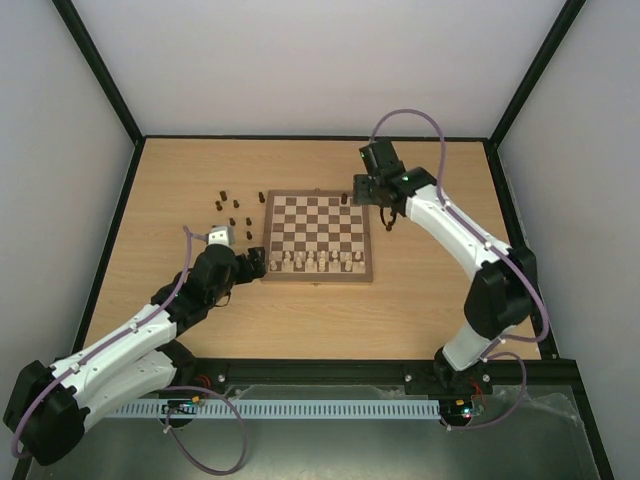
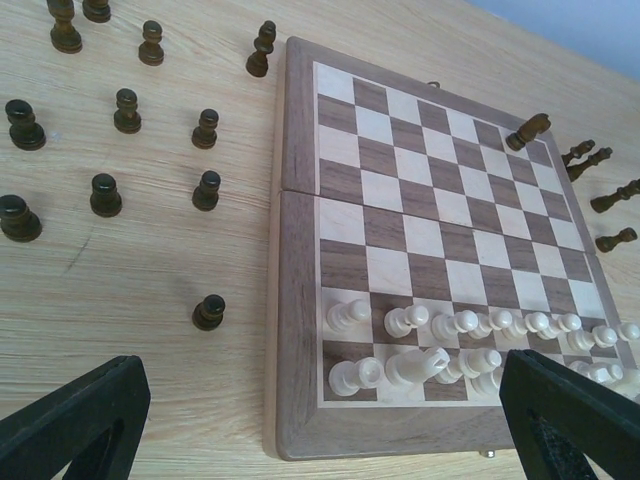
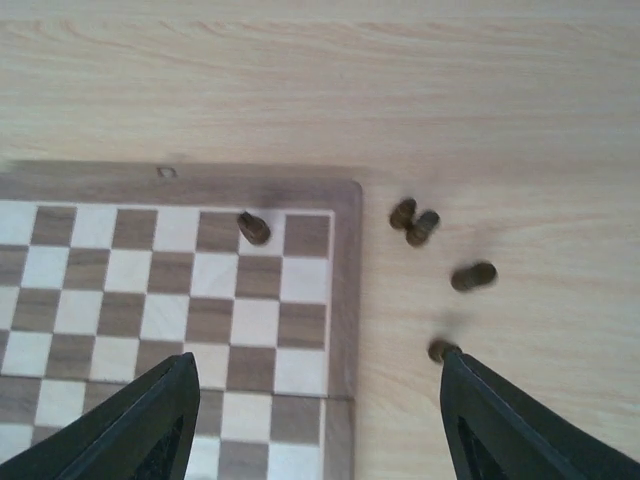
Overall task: Set up the chess pieces on the board
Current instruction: Place the chess piece on the chessboard, then pick up the chess piece at the center of the board.
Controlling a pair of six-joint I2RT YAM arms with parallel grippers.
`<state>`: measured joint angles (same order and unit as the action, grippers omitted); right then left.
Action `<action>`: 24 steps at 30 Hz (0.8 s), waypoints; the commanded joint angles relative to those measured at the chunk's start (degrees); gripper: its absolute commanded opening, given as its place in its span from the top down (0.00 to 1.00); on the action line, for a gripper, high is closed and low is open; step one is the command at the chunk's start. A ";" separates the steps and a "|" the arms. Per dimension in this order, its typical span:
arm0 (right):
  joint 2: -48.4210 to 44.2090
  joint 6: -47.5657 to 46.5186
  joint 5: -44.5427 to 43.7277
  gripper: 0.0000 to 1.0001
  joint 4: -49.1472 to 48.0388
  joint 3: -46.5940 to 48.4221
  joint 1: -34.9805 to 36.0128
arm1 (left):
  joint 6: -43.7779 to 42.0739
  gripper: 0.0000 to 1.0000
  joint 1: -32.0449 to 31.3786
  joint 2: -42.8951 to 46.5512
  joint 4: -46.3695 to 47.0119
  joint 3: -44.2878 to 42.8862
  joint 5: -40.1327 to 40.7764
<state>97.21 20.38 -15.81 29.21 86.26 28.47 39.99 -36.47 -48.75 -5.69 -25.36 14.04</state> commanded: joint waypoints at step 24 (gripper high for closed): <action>10.63 3.41 0.55 0.61 -5.97 -13.54 -8.07 | -3.66 0.01 -0.01 -5.95 0.33 -4.25 2.22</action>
<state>107.66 23.18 -12.95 22.74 70.74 20.80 37.47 -36.47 -54.19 -6.74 -28.12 15.14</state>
